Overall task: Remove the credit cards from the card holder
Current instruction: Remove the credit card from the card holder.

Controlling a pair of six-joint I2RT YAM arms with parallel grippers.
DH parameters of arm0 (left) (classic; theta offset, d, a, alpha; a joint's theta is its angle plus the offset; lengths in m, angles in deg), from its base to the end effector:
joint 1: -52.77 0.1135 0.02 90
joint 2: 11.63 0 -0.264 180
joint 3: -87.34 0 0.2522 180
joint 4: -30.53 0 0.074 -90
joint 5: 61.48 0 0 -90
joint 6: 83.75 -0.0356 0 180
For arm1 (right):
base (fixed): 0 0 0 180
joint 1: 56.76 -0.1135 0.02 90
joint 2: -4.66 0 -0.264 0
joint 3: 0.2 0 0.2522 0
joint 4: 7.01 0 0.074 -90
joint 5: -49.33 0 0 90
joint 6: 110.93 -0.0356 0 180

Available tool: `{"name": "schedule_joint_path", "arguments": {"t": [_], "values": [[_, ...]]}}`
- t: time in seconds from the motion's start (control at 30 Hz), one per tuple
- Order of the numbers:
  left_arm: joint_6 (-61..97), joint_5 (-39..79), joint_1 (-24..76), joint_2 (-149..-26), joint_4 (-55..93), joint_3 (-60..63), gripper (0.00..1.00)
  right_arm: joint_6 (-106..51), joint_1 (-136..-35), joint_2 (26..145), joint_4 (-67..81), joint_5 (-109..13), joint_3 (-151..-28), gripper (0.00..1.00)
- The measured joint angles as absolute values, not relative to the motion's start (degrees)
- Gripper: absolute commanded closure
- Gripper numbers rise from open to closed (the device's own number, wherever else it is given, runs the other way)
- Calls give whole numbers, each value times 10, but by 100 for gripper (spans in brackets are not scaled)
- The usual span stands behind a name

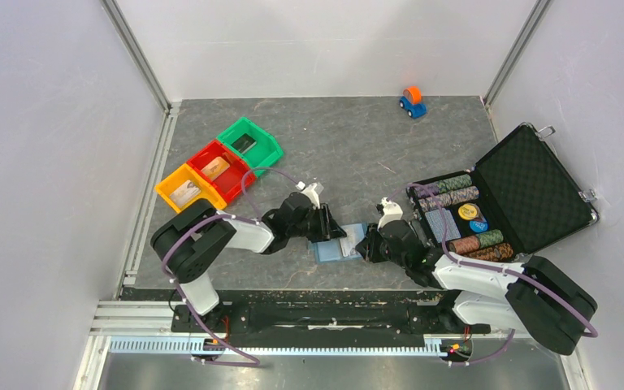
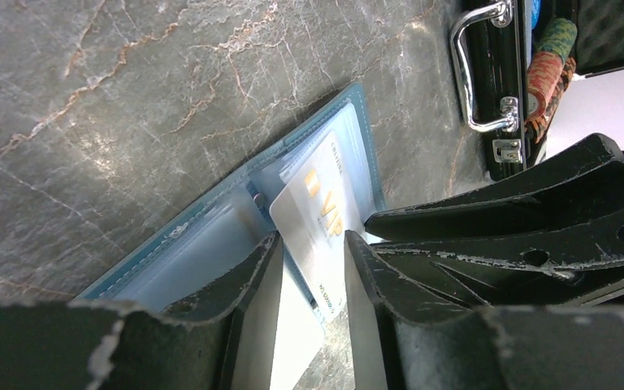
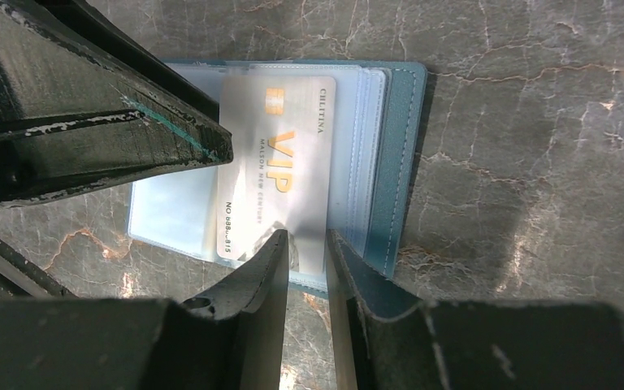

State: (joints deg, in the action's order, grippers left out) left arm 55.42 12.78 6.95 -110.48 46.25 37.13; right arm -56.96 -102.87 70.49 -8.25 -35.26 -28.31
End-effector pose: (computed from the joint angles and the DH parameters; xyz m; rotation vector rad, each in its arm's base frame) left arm 0.2148 -0.2349 0.1262 0.1099 2.3970 -1.1828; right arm 0.1407 0.1414 0.1350 -0.1470 2.2878 0.6776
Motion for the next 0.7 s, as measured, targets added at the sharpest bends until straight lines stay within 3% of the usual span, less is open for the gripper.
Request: {"name": "schedule_joint_path", "arguments": {"t": [0.23,0.7], "values": [[577,123,69,-1109,491,394,97,-572,-1027,705,-87,-355,-281,74],[626,124,69,-1089,504,422,98,-575,-1023,699,-91,-358,-274,74]]}}
